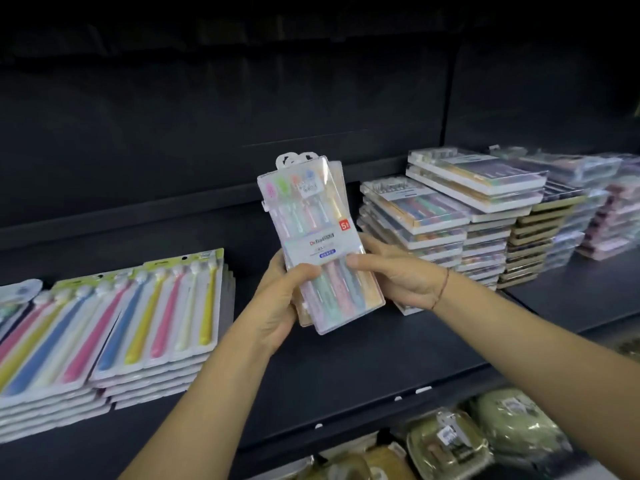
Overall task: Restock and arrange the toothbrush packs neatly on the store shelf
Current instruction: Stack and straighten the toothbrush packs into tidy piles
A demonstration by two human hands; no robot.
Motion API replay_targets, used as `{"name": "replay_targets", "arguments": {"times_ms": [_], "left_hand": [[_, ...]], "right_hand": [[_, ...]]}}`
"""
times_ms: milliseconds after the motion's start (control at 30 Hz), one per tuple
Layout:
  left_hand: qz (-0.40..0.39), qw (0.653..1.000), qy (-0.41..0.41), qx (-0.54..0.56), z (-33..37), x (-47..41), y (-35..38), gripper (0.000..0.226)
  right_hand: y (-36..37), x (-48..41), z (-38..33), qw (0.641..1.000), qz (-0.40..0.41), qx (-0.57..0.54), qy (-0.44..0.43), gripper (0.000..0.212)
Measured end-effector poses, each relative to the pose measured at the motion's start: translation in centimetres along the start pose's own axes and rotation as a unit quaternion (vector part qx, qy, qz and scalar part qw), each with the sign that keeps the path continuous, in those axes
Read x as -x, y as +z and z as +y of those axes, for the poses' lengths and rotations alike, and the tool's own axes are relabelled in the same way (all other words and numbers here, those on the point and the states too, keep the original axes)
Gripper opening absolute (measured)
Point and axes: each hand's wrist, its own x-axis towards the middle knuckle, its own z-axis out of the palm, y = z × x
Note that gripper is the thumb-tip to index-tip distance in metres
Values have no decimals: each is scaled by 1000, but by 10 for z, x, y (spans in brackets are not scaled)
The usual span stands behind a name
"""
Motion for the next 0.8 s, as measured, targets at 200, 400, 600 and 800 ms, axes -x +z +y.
{"name": "replay_targets", "arguments": {"times_ms": [200, 400, 600, 800], "left_hand": [[-67, 989, 39, -129, -1, 2, -15, 83], [-64, 985, 28, -159, -28, 14, -24, 92], [-53, 988, 51, -136, -40, 14, -20, 93], [40, 982, 31, -180, -28, 7, -19, 71]], "right_hand": [[11, -7, 18, 994, 12, 80, -70, 112], [17, 0, 54, 991, -3, 120, -51, 107], [29, -1, 69, 996, -14, 85, -19, 98], [50, -7, 57, 997, 49, 53, -37, 77]]}}
